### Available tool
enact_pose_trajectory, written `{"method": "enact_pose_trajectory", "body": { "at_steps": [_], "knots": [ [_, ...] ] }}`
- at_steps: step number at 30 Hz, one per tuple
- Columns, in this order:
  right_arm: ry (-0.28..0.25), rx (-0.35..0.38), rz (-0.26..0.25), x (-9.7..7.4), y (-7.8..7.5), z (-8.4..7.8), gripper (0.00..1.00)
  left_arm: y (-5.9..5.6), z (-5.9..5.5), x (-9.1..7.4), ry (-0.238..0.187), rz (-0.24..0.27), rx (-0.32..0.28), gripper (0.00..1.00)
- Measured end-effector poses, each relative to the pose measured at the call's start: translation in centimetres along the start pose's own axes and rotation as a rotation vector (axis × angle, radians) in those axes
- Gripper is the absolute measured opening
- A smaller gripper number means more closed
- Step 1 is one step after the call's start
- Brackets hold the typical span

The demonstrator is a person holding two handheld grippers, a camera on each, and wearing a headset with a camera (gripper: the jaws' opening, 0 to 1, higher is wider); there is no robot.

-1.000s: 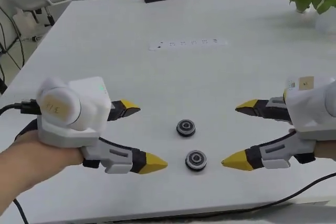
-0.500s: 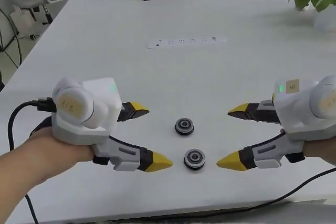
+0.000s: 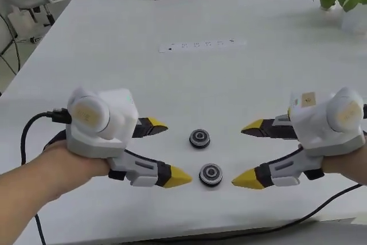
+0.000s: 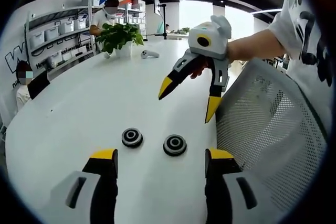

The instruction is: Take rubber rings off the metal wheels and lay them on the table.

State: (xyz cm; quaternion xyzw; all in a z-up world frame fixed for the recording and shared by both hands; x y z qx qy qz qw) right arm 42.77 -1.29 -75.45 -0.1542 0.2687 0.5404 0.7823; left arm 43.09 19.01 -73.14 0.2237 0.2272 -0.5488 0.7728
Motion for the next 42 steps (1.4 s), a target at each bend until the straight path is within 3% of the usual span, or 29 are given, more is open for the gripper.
{"method": "enact_pose_trajectory", "body": {
  "at_steps": [10,30,42],
  "knots": [
    [0.023,0.003,0.025,0.6,-0.3,-0.8,0.57,-0.1,-0.2,1.1,0.02,-0.032,0.022,0.62],
    [0.03,0.01,0.061,1.9,-0.2,-1.4,0.51,-0.2,-0.2,3.0,-0.008,-0.065,0.027,0.53],
    [0.044,-0.001,0.092,2.7,0.1,-1.8,0.46,-0.7,-0.6,4.0,0.003,-0.093,0.028,0.48]
  ]
}}
Point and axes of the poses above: the centre of the closed fingertips' face, and the gripper's own axes: x roughly forward along the fingers, y roughly to its left, z roughly out of its top, the point moved 8 cm from there along -x, roughly backward along the fingers, and after that the axes turned 5 degrees about x, right-handed, at the moved point
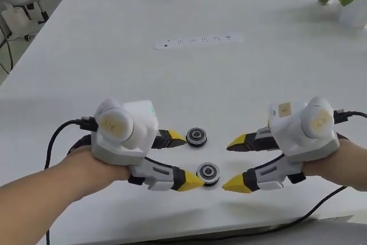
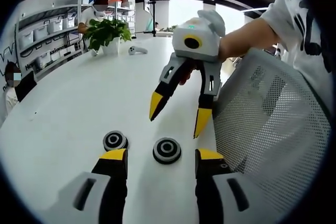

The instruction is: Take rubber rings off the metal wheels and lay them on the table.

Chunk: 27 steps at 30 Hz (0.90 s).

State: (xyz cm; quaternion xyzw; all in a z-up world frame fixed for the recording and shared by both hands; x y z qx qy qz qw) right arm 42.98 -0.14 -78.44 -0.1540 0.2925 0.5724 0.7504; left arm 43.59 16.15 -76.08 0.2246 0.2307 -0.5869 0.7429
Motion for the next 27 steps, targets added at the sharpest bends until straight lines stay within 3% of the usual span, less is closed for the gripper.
{"method": "enact_pose_trajectory", "body": {
  "at_steps": [27],
  "knots": [
    [-0.001,-0.001,0.022,0.8,0.2,-0.3,0.37,-0.8,-0.3,2.4,0.031,-0.064,0.018,0.27]
  ]
}}
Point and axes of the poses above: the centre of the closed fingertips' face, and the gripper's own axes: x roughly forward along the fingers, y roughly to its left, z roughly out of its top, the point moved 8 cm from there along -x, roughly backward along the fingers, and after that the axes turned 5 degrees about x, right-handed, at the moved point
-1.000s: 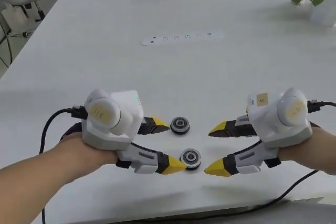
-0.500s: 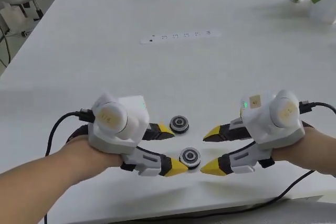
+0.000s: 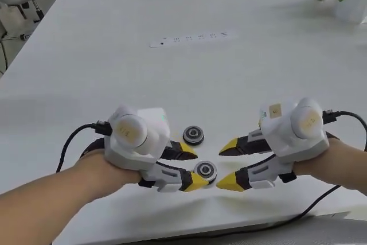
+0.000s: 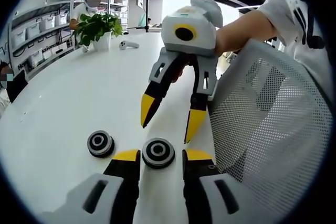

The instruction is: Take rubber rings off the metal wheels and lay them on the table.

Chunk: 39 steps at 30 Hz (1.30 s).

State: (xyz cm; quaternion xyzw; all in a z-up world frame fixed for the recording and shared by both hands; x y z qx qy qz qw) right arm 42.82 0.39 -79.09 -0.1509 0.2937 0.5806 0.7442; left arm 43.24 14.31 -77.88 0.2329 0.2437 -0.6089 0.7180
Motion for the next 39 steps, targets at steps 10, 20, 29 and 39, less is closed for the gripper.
{"method": "enact_pose_trajectory", "body": {
  "at_steps": [10,20,29,39],
  "knots": [
    [-0.003,0.005,0.0,0.1,0.0,-0.1,0.38,-0.1,-0.1,0.5,0.01,-0.01,0.001,0.2],
    [-0.001,0.007,0.004,0.2,0.1,-0.2,0.37,0.1,-0.1,1.1,0.015,0.001,0.002,0.13],
    [-0.005,0.012,0.01,0.3,0.1,-0.2,0.37,0.1,-0.2,1.2,0.011,0.029,0.015,0.09],
    [-0.007,0.014,0.026,0.5,0.1,-0.1,0.33,0.0,-0.2,1.2,0.006,0.056,0.012,0.08]
  ]
}}
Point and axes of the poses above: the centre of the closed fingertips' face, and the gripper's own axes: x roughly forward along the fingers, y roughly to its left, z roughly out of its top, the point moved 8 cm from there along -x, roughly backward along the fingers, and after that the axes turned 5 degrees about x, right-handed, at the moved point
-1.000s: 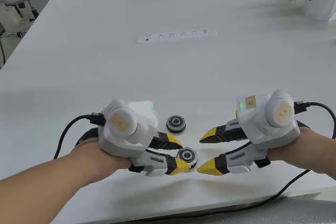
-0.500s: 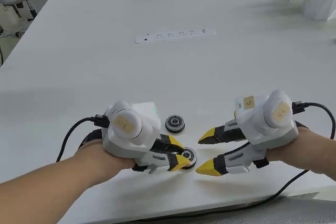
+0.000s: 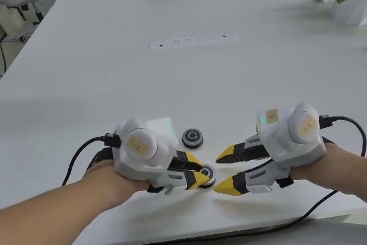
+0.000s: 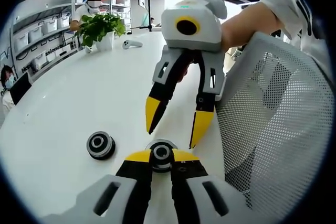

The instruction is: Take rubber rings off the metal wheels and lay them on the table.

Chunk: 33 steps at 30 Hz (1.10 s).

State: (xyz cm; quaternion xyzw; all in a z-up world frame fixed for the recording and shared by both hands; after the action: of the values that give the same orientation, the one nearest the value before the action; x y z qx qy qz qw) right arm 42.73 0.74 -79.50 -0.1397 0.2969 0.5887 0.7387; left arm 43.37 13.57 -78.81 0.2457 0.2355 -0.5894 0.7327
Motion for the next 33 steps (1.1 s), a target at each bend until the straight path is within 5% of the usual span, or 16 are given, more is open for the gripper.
{"method": "enact_pose_trajectory", "body": {
  "at_steps": [21,33],
  "knots": [
    [-0.024,0.051,0.016,1.2,-0.4,0.1,0.25,-0.1,0.0,-0.1,-0.008,0.017,0.002,0.08],
    [-0.01,0.017,0.001,1.7,-0.3,-0.1,0.25,-0.2,0.0,0.0,-0.008,0.025,0.004,0.08]
  ]
}}
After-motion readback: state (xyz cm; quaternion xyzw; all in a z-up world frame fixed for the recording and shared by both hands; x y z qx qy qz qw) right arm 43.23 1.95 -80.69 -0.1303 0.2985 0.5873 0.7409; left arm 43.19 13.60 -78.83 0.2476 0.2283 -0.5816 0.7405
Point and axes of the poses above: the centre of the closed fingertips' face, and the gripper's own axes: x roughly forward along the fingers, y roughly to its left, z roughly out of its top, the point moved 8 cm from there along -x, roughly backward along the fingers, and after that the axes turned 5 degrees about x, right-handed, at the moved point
